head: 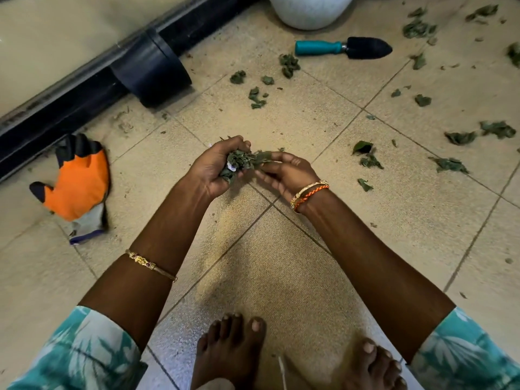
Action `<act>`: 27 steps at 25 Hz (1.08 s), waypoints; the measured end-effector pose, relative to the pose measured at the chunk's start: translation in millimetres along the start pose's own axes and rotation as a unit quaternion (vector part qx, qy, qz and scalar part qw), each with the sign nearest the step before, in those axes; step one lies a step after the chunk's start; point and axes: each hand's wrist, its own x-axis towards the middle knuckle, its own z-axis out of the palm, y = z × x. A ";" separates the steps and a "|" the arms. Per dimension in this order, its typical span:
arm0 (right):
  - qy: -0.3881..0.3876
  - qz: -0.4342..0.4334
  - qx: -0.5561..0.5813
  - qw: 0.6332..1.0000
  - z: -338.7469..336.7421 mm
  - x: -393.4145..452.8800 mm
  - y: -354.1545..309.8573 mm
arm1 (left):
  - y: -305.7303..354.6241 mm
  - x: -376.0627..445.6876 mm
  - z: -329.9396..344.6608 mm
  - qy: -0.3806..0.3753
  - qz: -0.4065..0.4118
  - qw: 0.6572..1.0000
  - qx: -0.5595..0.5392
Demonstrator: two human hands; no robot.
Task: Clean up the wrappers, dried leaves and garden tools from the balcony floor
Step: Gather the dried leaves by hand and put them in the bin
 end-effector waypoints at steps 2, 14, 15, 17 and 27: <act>0.006 -0.029 -0.004 1.000 7.2 -1.9 -3.0 | -1.7 -2.8 -6.3 0.006 0.004 1.000 0.029; 0.051 -0.333 -0.472 0.815 27.8 1.3 0.0 | -5.2 -2.1 -7.1 -0.030 -0.013 0.999 0.034; 0.055 -0.320 -0.451 0.831 25.5 6.5 -3.2 | -4.0 -2.1 -5.4 -0.026 -0.014 0.999 0.039; 0.063 -0.313 -0.421 0.849 19.0 17.3 -10.8 | -0.6 4.8 -5.9 -0.004 -0.021 0.999 0.048; 0.187 -0.249 -0.680 0.664 -134.9 34.7 -34.7 | -14.8 33.7 9.0 0.026 -0.061 0.995 0.068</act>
